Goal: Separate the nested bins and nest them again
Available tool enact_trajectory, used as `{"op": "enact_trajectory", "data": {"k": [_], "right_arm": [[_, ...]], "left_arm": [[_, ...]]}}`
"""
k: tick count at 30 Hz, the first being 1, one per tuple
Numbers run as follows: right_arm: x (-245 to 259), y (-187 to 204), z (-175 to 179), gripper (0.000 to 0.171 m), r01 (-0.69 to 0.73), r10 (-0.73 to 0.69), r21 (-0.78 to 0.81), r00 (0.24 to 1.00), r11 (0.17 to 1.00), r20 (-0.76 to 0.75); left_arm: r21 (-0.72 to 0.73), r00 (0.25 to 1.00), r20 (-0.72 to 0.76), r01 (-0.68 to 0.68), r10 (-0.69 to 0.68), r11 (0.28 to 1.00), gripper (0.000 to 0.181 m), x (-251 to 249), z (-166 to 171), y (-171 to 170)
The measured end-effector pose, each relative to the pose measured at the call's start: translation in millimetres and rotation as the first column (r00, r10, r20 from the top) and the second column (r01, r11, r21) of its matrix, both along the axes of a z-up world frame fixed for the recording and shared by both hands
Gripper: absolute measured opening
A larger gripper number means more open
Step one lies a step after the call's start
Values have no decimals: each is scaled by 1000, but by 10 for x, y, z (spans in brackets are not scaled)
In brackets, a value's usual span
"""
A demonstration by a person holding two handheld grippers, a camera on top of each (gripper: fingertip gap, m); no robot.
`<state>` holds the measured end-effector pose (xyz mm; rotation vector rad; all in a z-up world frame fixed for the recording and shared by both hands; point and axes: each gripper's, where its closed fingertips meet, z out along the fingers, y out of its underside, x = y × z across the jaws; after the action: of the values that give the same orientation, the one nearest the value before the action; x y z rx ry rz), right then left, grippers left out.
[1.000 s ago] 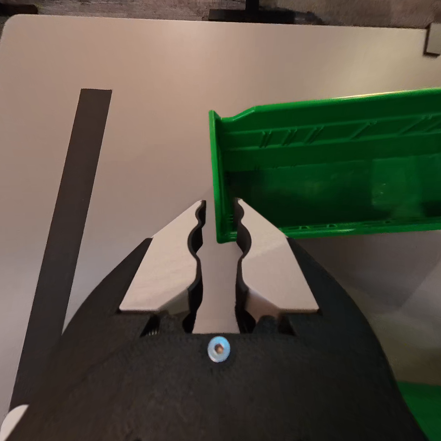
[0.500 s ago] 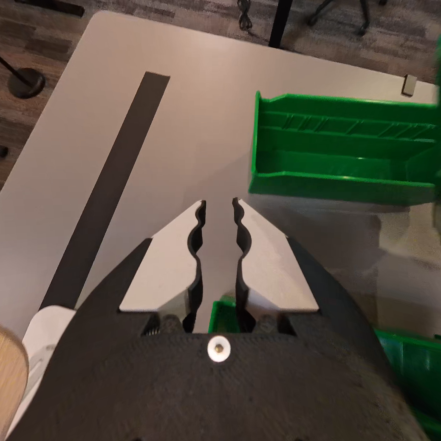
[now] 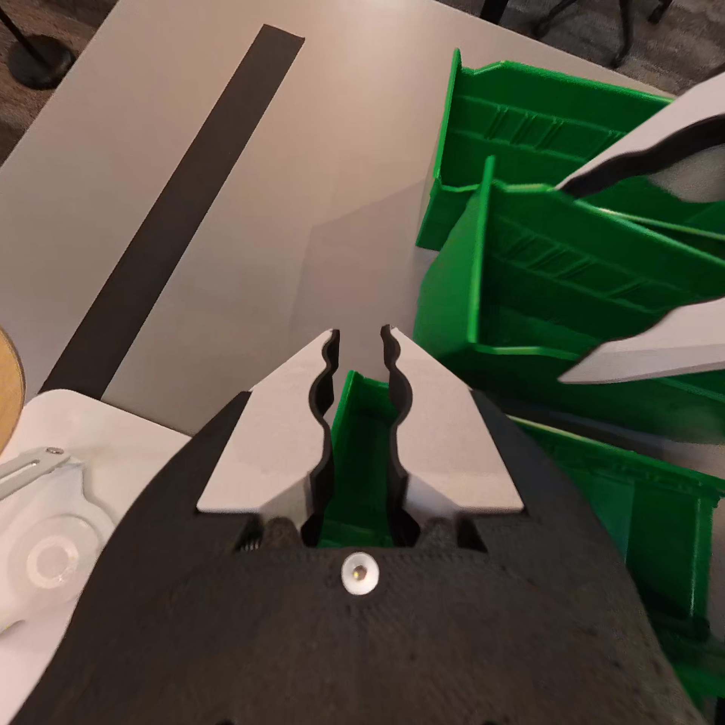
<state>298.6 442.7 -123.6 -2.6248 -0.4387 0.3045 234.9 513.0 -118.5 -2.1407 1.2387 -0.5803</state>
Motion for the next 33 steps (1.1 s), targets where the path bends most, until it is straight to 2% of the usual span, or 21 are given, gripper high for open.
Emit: {"op": "enact_trajectory", "data": {"k": [4, 7, 8, 10, 12, 15, 20, 23, 25, 28, 33], "right_arm": [[-37, 117, -296, 106, 14, -13, -30, 999, 999, 45], [-54, 179, -335, 109, 8, -7, -15, 999, 1000, 52], [-76, 177, -324, 112, -8, 9, -19, 999, 1000, 43], [-48, 138, -244, 133, -43, 44, -25, 998, 999, 44], [126, 98, -80, 144, -38, 38, -6, 999, 999, 35], [685, 5, 26, 149, 14, -14, -6, 998, 1000, 60], [1418, -338, -316, 150, 0, 13, -165, 997, 986, 81], [1485, -476, -513, 150, -45, 60, -209, 996, 977, 67], [1483, -540, -593, 142, -49, 66, -231, 996, 972, 63], [1463, -550, -577, 127, -31, 37, -230, 999, 973, 23], [1666, -625, -563, 120, 65, -61, -257, 998, 964, 22]], "left_arm": [[-8, 1000, 5, -20, 20, 1000, 21, -69, -25, -42], [-9, 1000, 10, -26, 26, 1000, 23, -108, -14, -75], [-6, 999, 13, -31, 31, 999, 24, -124, -3, -78], [2, 999, 25, -41, 41, 999, 26, -161, 47, -90], [16, 998, 37, -48, 47, 999, 28, -219, 127, -109], [32, 996, 60, -63, 61, 997, 29, -341, 253, -155], [40, 993, 74, -94, 91, 995, 29, -571, 365, -253], [27, 991, 77, -112, 109, 993, 28, -675, 358, -309], [15, 991, 67, -118, 117, 993, 28, -730, 317, -341], [-3, 991, 57, -122, 122, 993, 28, -768, 262, -393], [-17, 991, 52, -120, 121, 993, 28, -761, 212, -463]]}}
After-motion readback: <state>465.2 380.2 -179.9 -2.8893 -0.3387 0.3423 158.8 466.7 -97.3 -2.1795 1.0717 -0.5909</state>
